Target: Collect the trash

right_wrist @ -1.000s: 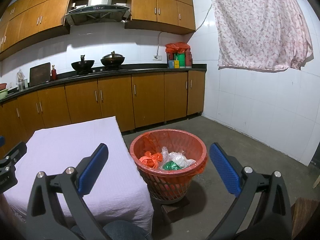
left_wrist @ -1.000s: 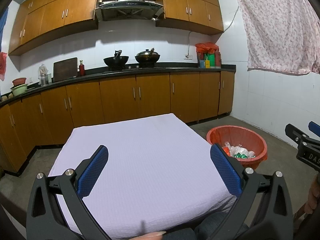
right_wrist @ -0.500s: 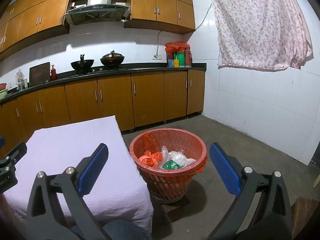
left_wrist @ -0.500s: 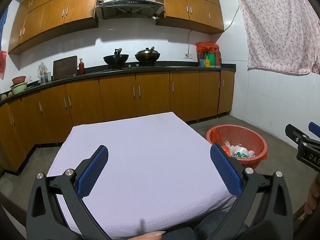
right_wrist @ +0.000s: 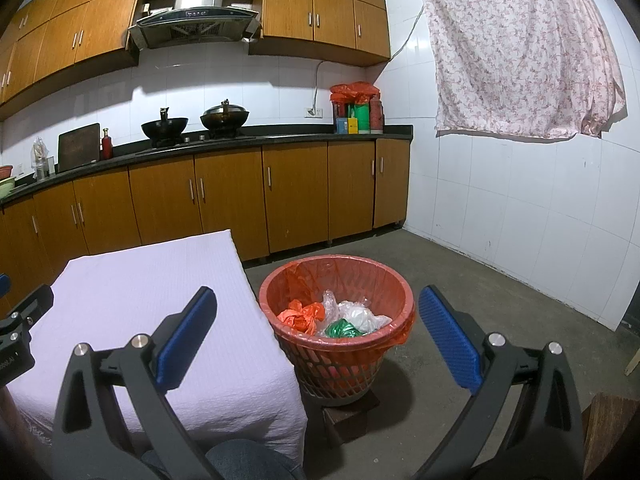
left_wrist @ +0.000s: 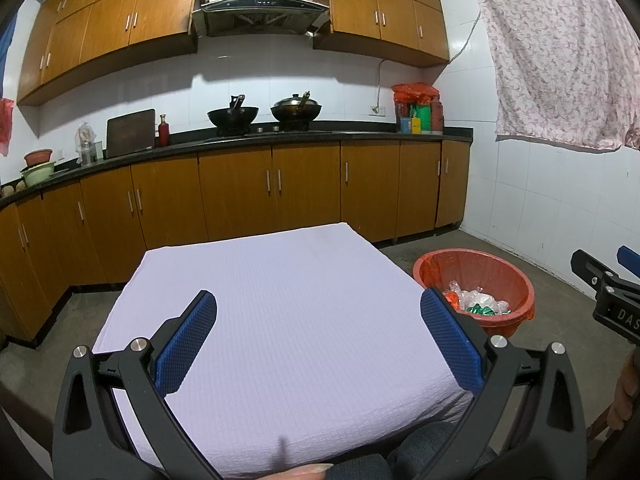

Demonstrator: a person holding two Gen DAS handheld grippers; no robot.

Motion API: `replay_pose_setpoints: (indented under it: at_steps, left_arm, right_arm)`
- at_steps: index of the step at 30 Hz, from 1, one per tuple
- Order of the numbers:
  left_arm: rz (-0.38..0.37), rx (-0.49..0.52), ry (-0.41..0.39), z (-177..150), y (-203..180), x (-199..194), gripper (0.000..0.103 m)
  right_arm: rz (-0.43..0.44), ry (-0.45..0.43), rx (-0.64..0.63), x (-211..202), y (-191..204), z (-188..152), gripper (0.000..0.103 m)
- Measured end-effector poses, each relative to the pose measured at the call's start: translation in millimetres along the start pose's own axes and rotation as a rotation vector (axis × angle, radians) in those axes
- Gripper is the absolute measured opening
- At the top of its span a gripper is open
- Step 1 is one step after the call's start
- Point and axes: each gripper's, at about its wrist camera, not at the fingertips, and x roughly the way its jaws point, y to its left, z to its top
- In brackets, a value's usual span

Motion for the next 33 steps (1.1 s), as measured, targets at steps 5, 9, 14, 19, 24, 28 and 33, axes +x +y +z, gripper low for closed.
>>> replay_pose_setpoints:
  at_steps: [5, 9, 14, 19, 24, 28, 33]
  left_arm:
    - [0.0, 0.0, 0.0, 0.2, -0.5, 0.0, 0.101]
    - [-0.001, 0.001, 0.001, -1.2, -0.8, -0.7, 0.101]
    - [0.0, 0.0, 0.002, -1.0, -1.2, -1.0, 0.101]
    - [-0.001, 0.0, 0.002, -0.7, -0.9, -1.1, 0.101]
    - [-0.001, -0.001, 0.003, -0.2, -0.5, -0.6, 0.101]
    - [0.001, -0.005, 0.007, -4.9, -0.5, -1.1, 0.101]
    - [0.002, -0.004, 0.008, -6.5, -0.5, -0.1, 0.101]
  right_arm:
    - [0.0, 0.001, 0.001, -0.2, 0.1, -0.1, 0.099]
    - [0.001, 0.001, 0.001, 0.0, -0.6, 0.4, 0.099]
    - [0.001, 0.001, 0.001, -0.1, -1.1, 0.9, 0.099]
    - [0.001, 0.001, 0.001, -0.1, -1.4, 1.1, 0.099]
    - [0.0, 0.003, 0.003, -0.3, 0.0, -0.7, 0.099]
    - [-0.001, 0.004, 0.003, -0.8, 0.9, -2.4, 0.099]
    - [-0.002, 0.005, 0.005, -1.2, 2.7, -5.6, 0.099]
